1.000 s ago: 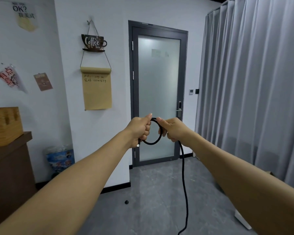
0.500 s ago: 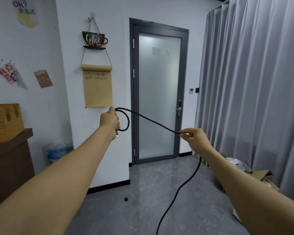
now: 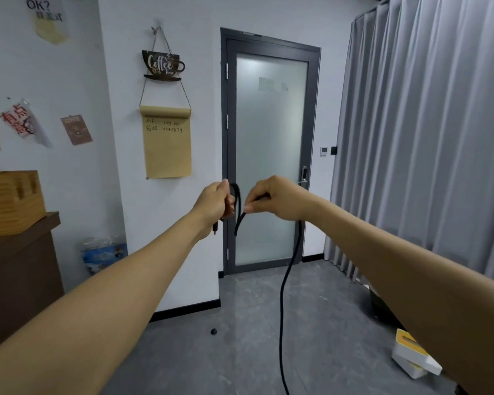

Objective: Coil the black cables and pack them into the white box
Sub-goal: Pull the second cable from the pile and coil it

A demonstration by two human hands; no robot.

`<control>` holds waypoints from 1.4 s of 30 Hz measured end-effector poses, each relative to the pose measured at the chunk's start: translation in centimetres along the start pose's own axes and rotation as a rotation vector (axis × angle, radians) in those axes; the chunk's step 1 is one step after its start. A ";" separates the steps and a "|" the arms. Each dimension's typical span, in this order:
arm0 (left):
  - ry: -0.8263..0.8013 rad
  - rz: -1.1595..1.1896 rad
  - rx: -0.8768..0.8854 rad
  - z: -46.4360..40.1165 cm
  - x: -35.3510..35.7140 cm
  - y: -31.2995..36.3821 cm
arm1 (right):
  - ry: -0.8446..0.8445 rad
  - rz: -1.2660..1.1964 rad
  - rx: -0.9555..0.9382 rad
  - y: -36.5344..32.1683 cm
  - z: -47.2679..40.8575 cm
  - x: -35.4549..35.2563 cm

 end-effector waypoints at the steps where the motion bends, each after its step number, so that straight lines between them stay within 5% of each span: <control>1: -0.039 -0.005 0.011 0.3 0.4 0.3 | 0.025 -0.053 -0.007 -0.2 -0.1 -0.1; 15: -0.387 0.336 -0.086 2.7 3.2 1.8 | 0.325 -0.234 0.067 1.3 0.7 -2.6; 21: -0.470 0.213 -0.060 3.0 3.4 1.4 | 0.410 -0.233 0.160 3.2 0.9 -2.5; 26: -0.294 0.229 -0.037 2.5 2.4 1.1 | 0.419 -0.393 0.249 5.7 1.7 -2.3; 35: 0.144 0.445 -0.250 0.7 -3.1 -2.2 | 0.548 -0.613 0.339 11.2 4.9 -2.4; 42: 0.363 0.507 -0.336 0.5 -4.9 -3.4 | 0.622 -0.291 0.322 11.1 4.3 -2.1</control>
Point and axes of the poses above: each hand's wrist, its own z-axis away from the middle knuckle, its own x-axis out of the palm, y = z × x, the point moved 3 cm from there along -z, towards the middle knuckle, and after that the axes turned 15 degrees about -z, right-handed, at the moved point
